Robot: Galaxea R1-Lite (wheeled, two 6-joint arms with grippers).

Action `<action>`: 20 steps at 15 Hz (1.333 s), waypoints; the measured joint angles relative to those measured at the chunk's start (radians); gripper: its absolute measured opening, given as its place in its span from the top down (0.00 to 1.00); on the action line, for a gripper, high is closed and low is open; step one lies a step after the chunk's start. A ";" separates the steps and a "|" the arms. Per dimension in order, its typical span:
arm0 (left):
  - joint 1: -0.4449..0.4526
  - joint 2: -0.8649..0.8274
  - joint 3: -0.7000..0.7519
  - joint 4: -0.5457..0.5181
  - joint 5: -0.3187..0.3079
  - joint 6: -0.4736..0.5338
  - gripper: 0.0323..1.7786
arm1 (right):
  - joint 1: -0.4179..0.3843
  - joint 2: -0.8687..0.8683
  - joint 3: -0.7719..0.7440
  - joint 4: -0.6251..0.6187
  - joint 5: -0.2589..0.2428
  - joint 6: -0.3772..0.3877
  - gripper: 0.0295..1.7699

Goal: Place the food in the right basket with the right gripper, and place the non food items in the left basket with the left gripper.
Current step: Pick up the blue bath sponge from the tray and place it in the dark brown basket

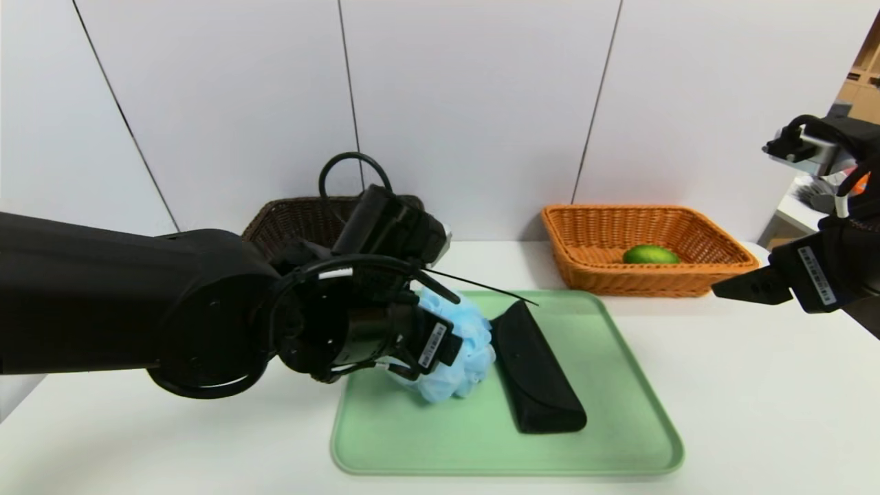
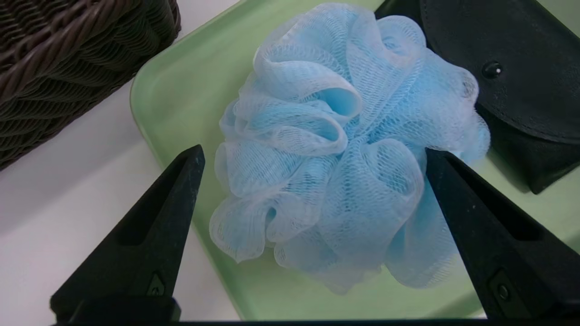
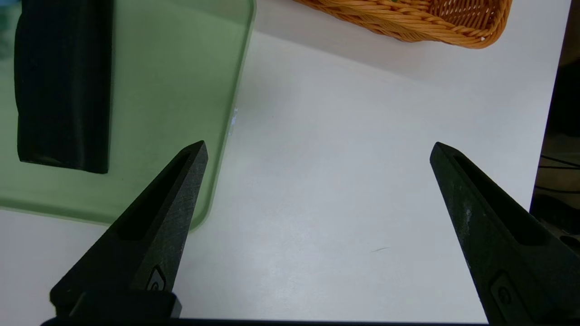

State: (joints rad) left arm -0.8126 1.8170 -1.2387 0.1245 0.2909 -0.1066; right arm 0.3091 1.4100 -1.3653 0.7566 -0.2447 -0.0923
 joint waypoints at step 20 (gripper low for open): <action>-0.017 0.169 -0.063 0.004 -0.007 -0.064 0.05 | -0.003 -0.003 0.019 -0.003 -0.001 0.003 0.04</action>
State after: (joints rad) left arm -0.8298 1.9857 -1.3013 0.1283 0.2838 -0.1711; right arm 0.3064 1.4074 -1.3466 0.7538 -0.2453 -0.0898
